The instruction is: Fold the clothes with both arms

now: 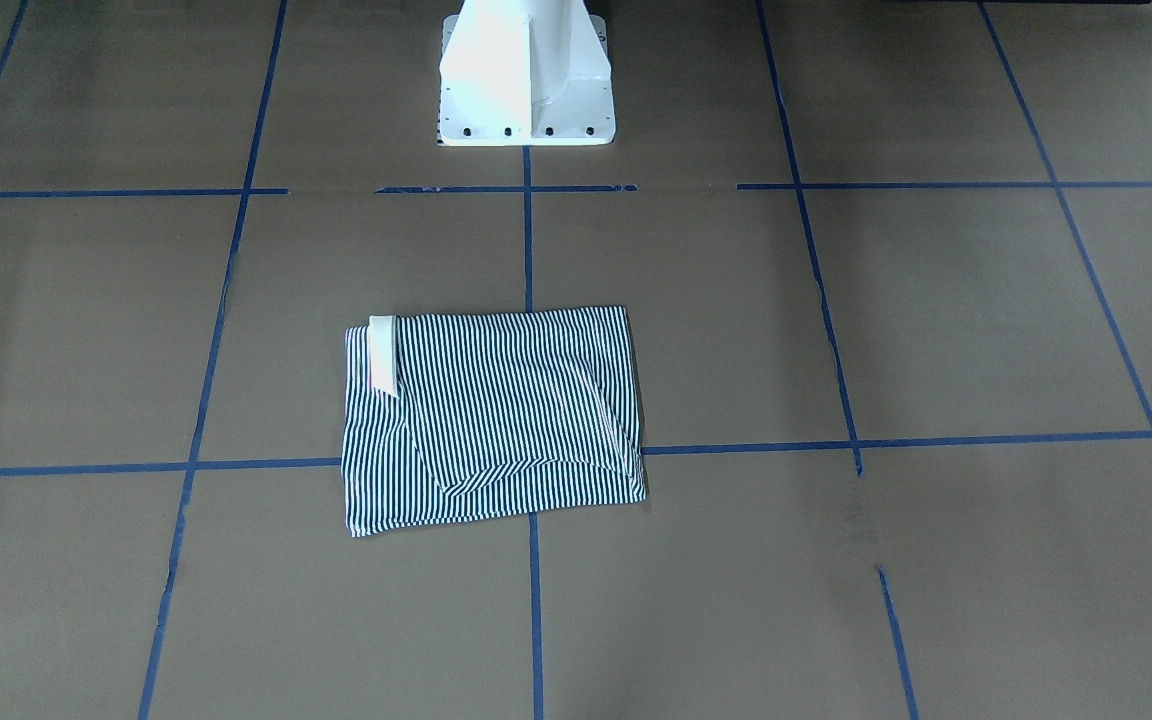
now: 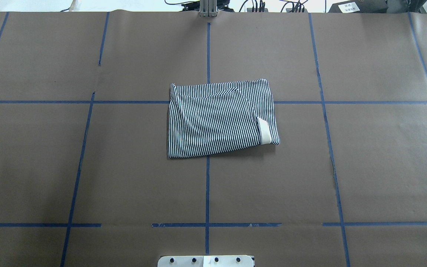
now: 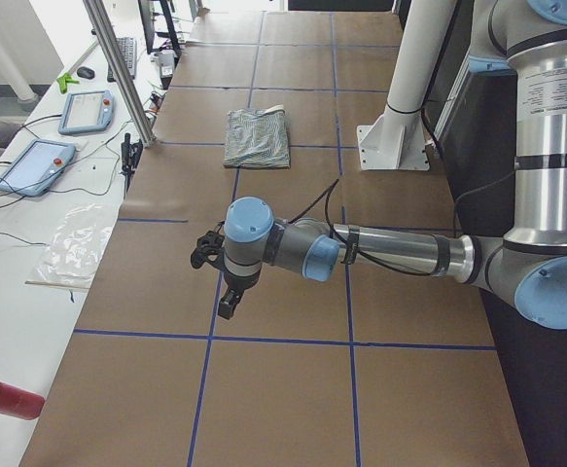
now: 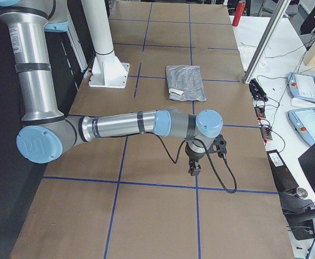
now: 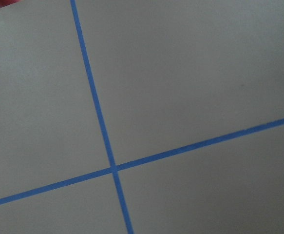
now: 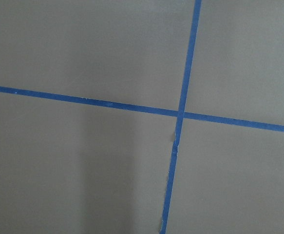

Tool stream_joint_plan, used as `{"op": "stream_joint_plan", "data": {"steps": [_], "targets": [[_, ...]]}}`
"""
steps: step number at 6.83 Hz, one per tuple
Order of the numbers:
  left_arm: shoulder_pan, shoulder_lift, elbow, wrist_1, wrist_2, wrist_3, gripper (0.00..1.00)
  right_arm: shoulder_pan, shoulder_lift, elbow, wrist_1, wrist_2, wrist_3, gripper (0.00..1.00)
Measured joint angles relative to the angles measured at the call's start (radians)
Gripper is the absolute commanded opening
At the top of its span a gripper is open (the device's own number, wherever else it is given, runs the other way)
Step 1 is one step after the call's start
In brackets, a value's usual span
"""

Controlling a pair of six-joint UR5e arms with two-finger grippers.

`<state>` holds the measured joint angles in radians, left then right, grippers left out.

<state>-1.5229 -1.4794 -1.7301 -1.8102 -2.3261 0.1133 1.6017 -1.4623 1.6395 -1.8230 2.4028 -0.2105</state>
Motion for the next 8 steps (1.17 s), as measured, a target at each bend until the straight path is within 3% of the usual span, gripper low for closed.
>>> {"op": "stream_joint_plan", "data": {"steps": [3,5,8], "targets": [[-0.001,-0.005,0.068,-0.022,0.068,0.004,1.0,-0.004,-0.031,0.023,0.046,-0.028,0.032,1.0],[-0.003,-0.006,0.073,0.011,0.09,0.006,1.0,-0.016,-0.043,0.025,0.063,-0.029,0.223,1.0],[-0.003,0.0,0.064,0.027,0.093,0.006,1.0,-0.063,-0.073,-0.028,0.23,-0.033,0.331,1.0]]}}
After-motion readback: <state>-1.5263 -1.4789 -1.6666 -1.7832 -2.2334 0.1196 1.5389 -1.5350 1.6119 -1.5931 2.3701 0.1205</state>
